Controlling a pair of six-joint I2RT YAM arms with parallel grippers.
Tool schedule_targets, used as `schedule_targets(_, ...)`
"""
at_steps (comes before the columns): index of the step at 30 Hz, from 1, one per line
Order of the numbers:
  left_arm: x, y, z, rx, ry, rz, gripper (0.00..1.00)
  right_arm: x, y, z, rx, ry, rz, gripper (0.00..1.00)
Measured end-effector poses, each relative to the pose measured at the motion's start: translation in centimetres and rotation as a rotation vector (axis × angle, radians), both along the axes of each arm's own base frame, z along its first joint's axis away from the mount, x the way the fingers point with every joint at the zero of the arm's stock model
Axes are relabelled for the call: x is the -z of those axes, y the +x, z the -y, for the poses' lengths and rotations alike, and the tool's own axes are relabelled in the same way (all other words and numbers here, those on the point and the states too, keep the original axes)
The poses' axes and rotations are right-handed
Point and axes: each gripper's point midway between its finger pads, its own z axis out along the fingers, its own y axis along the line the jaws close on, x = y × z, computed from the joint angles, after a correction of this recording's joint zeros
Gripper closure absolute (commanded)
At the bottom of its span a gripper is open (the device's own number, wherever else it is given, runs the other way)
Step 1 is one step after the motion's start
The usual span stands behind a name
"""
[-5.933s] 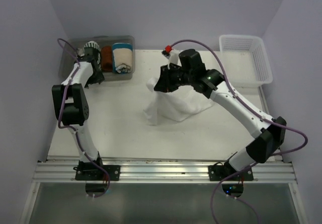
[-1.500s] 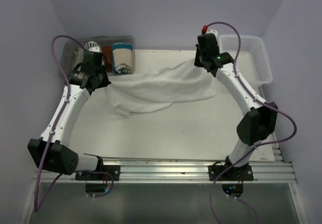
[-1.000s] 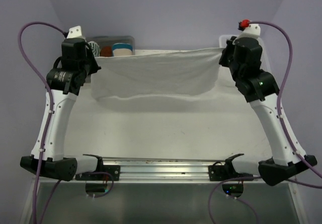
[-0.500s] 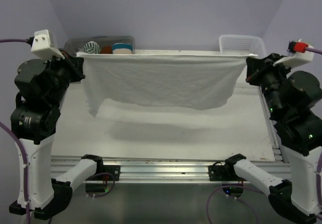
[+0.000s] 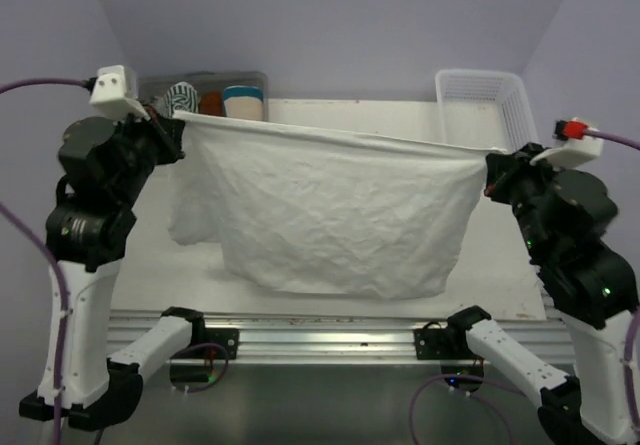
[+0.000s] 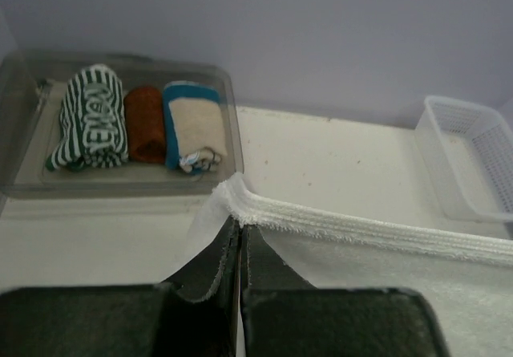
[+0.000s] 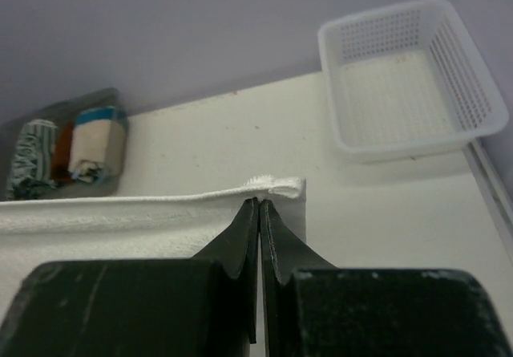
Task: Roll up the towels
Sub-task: Flatten the towel
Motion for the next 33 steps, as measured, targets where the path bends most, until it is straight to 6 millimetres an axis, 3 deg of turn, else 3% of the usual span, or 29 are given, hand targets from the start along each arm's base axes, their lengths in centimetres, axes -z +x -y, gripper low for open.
schedule_targets(4, 10.9, 5.5, 0.6, -0.022, 0.031, -0.255, 0.99, 8.4, 4.6, -0.5, 0.072, -0.11, -0.23, 1.0)
schedule_targets(5, 14.4, 6.7, 0.7, -0.028, 0.039, -0.34, 0.91, 10.8, 5.6, -0.7, 0.084, -0.139, -0.292, 1.0)
schedule_targets(6, 17.6, 7.5, 0.8, -0.033, 0.049, -0.419, 0.71, 13.1, 6.8, -1.0, 0.088, -0.168, -0.354, 1.0)
schedule_targets(8, 23.3, 8.6, 0.7, -0.046, 0.07, -0.56, 0.39, 17.4, 8.9, -1.5, 0.098, -0.22, -0.456, 1.0)
schedule_targets(9, 25.4, 9.1, 0.6, -0.058, 0.077, -0.62, 0.21, 19.5, 10.0, -1.9, 0.097, -0.247, -0.504, 0.78)
schedule_targets(10, 27.1, 9.8, 0.5, -0.07, 0.086, -0.664, 0.19, 21.1, 11.0, -2.2, 0.099, -0.266, -0.547, 0.7)
schedule_targets(11, 28.7, 10.4, 0.4, -0.086, 0.089, -0.711, 0.18, 22.4, 12.1, -2.6, 0.098, -0.287, -0.579, 0.67)
schedule_targets(14, 31.3, 12.0, 0.1, -0.115, 0.112, -0.79, 0.17, 25.8, 15.6, -3.9, 0.093, -0.329, -0.672, 0.54)
schedule_targets(16, 31.7, 12.2, -0.2, -0.133, 0.124, -0.801, 0.14, 26.9, 16.9, -4.7, 0.077, -0.324, -0.687, 0.52)
schedule_targets(20, 29.2, 11.3, -1.3, -0.184, 0.133, -0.743, 0.21, 26.6, 16.5, -5.1, 0.051, -0.297, -0.672, 0.52)
schedule_targets(23, 28.8, 9.1, -1.4, -0.186, 0.11, -0.731, 0.26, 25.9, 15.2, -5.3, 0.027, -0.254, -0.641, 0.56)
schedule_targets(25, 30.4, 7.0, -1.1, -0.173, 0.096, -0.758, 0.29, 26.3, 13.8, -5.4, 0.005, -0.218, -0.638, 0.58)
schedule_targets(27, 33.3, 4.1, -0.3, -0.145, 0.076, -0.827, 0.31, 27.9, 12.0, -5.6, -0.02, -0.178, -0.664, 0.6)
schedule_targets(30, 38.0, 0.4, 1.0, -0.107, 0.061, -0.966, 0.33, 32.2, 9.5, -5.8, -0.04, -0.146, -0.766, 0.64)
schedule_targets(33, 40.8, -1.1, 1.5, -0.104, 0.039, -1.063, 0.35, 36.1, 7.9, -6.1, -0.056, -0.13, -0.877, 0.69)
